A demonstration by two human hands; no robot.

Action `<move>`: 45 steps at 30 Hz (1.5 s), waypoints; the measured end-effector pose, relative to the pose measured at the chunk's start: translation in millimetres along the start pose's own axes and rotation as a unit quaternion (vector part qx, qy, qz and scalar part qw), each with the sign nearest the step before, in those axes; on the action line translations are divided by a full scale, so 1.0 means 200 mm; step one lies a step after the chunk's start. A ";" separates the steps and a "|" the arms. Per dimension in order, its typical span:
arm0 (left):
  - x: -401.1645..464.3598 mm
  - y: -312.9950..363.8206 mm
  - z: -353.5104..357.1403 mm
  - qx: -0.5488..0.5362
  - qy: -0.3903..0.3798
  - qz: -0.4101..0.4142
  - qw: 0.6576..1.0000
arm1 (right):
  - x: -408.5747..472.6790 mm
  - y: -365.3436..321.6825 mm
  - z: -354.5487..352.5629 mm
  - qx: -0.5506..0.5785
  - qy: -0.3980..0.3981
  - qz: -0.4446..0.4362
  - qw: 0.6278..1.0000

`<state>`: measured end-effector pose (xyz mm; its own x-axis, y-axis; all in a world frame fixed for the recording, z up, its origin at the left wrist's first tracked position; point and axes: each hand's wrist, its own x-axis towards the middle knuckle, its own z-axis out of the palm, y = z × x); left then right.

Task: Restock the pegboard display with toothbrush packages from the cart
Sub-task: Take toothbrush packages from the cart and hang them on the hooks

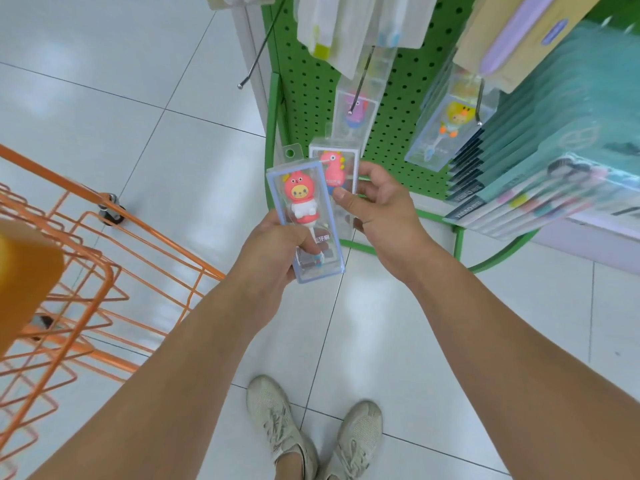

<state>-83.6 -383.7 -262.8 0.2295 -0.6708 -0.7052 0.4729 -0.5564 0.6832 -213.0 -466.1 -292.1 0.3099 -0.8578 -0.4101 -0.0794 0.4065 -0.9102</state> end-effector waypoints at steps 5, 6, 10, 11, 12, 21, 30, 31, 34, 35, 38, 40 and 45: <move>0.00 0.01 -0.01 0.002 0.006 -0.002 1.000 | 0.05 -0.06 0.00 0.014 0.024 -0.016 0.999; 0.00 0.01 -0.02 0.003 0.009 -0.003 1.000 | 0.07 -0.06 0.00 0.009 0.028 -0.019 0.999; -0.01 0.03 -0.02 0.009 0.011 -0.005 1.000 | 0.07 -0.05 0.02 0.022 0.025 -0.016 0.999; -0.01 0.03 -0.02 0.013 0.011 -0.005 1.000 | 0.06 -0.04 0.03 0.027 0.023 -0.014 0.999; -0.01 0.03 -0.02 0.016 0.012 -0.007 1.000 | 0.05 -0.04 0.03 0.033 0.022 -0.011 0.999; -0.02 0.02 -0.02 0.036 0.016 -0.015 0.999 | 0.10 -0.05 0.00 0.017 0.053 0.019 0.998; -0.03 0.05 0.06 0.094 -0.024 0.014 0.995 | 0.06 -0.10 -0.06 -0.009 0.147 0.156 0.977; -0.03 0.05 0.08 0.103 -0.029 0.017 0.994 | -0.02 -0.10 -0.09 0.032 0.136 0.158 0.978; -0.02 0.05 0.19 0.139 -0.061 0.029 0.988 | -0.26 -0.13 -0.22 0.102 0.074 0.105 0.986; -0.02 0.04 0.23 0.156 -0.077 0.037 0.984 | -0.32 -0.14 -0.26 0.098 0.061 0.075 0.990; 0.00 0.03 0.36 0.205 -0.117 0.058 0.970 | -0.39 -0.13 -0.36 0.047 0.079 0.020 0.996; 0.00 0.03 0.44 0.228 -0.132 0.071 0.962 | -0.36 -0.12 -0.41 0.049 0.117 0.018 0.992; 0.05 0.00 0.54 0.250 -0.116 0.093 0.957 | -0.30 -0.14 -0.48 0.032 0.135 0.004 0.990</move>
<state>-173.5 -443.7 -248.5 0.0473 -0.8396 -0.5412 -0.0365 -0.5429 0.8390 -319.8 -455.3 -248.2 0.0439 -0.9040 -0.4252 -0.0170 0.4248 -0.9051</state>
